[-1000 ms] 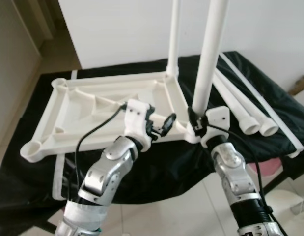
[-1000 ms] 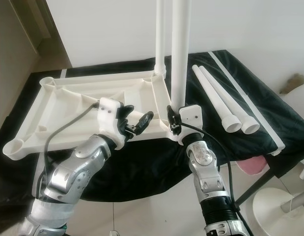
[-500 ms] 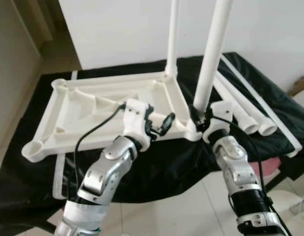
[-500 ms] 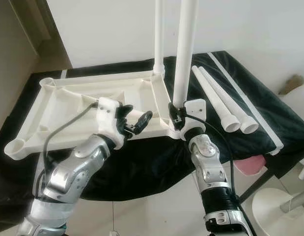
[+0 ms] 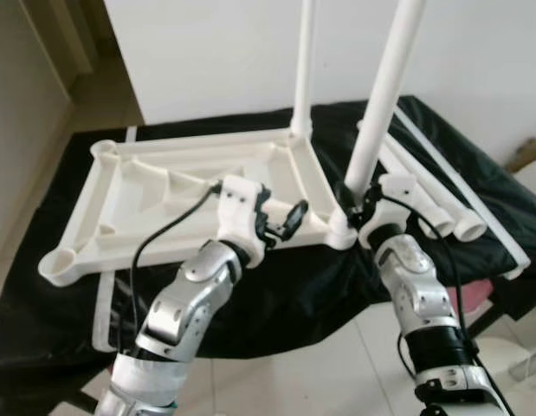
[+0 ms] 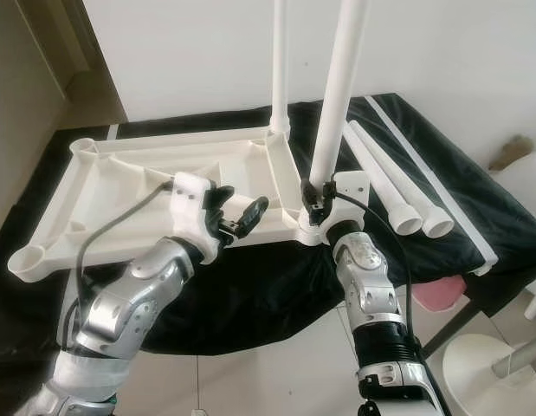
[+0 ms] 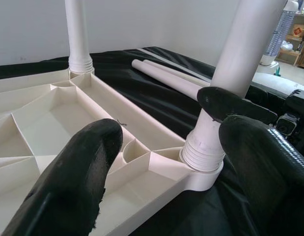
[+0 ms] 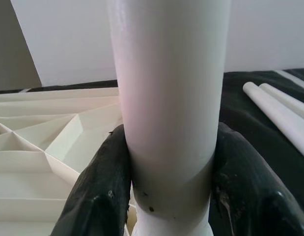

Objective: Building children table

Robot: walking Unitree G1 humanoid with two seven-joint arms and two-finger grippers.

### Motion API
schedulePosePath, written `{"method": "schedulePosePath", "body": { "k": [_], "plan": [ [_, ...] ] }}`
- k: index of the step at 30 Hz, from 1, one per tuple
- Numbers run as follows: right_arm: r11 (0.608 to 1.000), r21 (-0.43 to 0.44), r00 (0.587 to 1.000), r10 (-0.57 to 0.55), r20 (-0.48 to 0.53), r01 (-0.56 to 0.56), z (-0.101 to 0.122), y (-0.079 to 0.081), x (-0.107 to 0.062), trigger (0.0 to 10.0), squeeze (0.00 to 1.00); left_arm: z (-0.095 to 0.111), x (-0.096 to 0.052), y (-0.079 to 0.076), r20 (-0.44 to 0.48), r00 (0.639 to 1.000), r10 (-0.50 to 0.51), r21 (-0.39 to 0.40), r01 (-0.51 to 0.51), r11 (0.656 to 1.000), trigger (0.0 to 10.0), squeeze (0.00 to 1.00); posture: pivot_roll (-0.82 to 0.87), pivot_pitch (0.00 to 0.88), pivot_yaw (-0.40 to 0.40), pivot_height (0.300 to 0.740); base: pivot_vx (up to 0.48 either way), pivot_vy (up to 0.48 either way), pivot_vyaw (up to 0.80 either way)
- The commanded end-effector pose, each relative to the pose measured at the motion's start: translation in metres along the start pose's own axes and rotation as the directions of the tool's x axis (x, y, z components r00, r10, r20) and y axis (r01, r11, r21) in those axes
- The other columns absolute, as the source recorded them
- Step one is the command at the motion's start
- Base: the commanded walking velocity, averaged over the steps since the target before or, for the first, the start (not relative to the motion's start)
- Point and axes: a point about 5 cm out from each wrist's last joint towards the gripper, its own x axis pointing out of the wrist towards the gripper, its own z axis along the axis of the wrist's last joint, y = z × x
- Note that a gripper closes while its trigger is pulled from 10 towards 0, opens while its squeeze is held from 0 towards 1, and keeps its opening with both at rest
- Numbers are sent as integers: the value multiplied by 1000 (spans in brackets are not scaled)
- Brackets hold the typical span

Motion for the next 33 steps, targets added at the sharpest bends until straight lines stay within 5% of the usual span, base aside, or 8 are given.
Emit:
{"method": "schedulePosePath", "body": {
  "k": [1,11,19,20,22,28,29,33],
  "plan": [
    [999,11,993,-51,-107,52,-25,-4,-9,10000,0,1,0,-4,-7,996,-84,4,84,996,10000,0,38,0,38,740,0,0,0],
    [907,31,906,-416,-76,419,-24,13,-22,10000,0,1,0,-6,-8,996,-94,7,94,996,10000,0,48,0,33,740,0,0,0],
    [918,86,921,-380,-85,387,-25,26,-20,10000,0,4,1,-7,4,995,-96,6,96,995,10000,0,57,0,33,740,0,0,0],
    [919,89,923,-379,-66,383,-23,25,-21,10000,796,4,0,-6,3,995,-96,6,96,995,10000,0,56,0,37,740,0,0,0],
    [917,98,922,-386,-23,386,-18,23,-21,10000,1000,3,0,-5,3,996,-94,4,94,996,10000,0,56,0,38,740,0,0,0],
    [914,161,923,-383,40,373,-7,17,-21,10000,1000,3,0,-6,1,995,-99,6,99,995,10000,0,53,0,42,740,0,0,0],
    [919,186,930,-363,54,348,-4,15,-21,10000,737,3,0,-6,-2,995,-104,9,104,995,10000,0,51,0,43,740,0,0,0],
    [934,223,950,-303,81,279,2,10,-19,10000,737,2,0,-5,-8,994,-111,14,111,994,10000,0,46,0,46,740,0,0,0]
  ]
}}
